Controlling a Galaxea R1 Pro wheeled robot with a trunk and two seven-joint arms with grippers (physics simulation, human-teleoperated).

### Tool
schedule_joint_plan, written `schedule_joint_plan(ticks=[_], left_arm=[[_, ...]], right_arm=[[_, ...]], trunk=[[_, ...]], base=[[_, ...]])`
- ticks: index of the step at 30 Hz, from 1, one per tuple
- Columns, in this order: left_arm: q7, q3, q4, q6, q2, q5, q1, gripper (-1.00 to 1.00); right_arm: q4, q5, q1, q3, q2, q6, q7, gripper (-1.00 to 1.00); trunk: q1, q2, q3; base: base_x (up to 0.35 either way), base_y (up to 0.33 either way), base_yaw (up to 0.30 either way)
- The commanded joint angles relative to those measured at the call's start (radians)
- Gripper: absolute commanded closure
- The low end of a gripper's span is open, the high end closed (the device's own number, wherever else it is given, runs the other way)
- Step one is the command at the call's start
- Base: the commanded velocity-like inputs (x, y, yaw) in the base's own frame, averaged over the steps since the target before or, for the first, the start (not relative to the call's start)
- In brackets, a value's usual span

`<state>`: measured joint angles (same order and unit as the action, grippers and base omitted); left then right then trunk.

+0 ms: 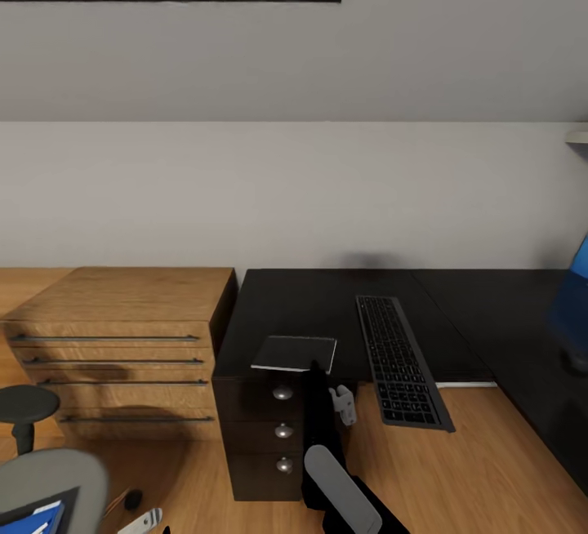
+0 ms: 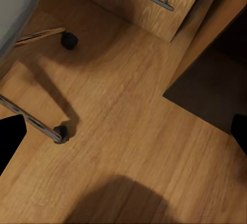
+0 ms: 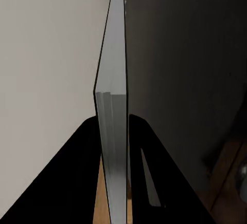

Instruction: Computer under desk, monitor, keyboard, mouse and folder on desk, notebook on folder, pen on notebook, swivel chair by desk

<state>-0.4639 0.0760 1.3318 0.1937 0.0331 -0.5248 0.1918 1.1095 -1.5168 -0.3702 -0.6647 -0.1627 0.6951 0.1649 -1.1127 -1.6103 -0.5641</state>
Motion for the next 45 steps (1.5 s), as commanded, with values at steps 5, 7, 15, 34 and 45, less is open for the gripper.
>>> schedule_joint_plan(ticks=[5,7,15,34,45], left_arm=[[-0.007,0.003,0.001,0.003,0.001,-0.006,0.0,-1.0],[-0.007,0.004,0.001,0.003,0.001,-0.006,0.0,-1.0],[-0.006,0.004,0.004,0.004,0.001,-0.006,0.0,-1.0],[-0.01,0.007,0.017,0.006,-0.004,-0.007,0.0,-1.0],[-0.011,0.007,0.017,0.006,-0.004,-0.008,0.0,-1.0]], right_arm=[[0.0,0.002,-0.001,-0.003,0.005,0.004,0.008,1.0],[0.0,0.002,-0.001,-0.004,0.008,0.004,0.008,1.0],[0.0,-0.003,-0.001,-0.005,0.024,0.004,0.01,1.0],[0.0,-0.002,-0.001,-0.005,0.029,0.004,0.011,1.0],[0.0,-0.002,-0.001,-0.005,0.029,0.004,0.012,1.0]], trunk=[[0.0,0.0,-0.001],[0.0,0.0,-0.001],[0.0,0.0,-0.001],[-0.046,-0.084,-0.038],[-0.089,-0.161,-0.073]], base=[[0.235,0.0,0.0],[0.114,0.0,0.0],[0.025,0.0,0.0],[0.001,0.0,0.0],[0.0,0.0,0.0]])
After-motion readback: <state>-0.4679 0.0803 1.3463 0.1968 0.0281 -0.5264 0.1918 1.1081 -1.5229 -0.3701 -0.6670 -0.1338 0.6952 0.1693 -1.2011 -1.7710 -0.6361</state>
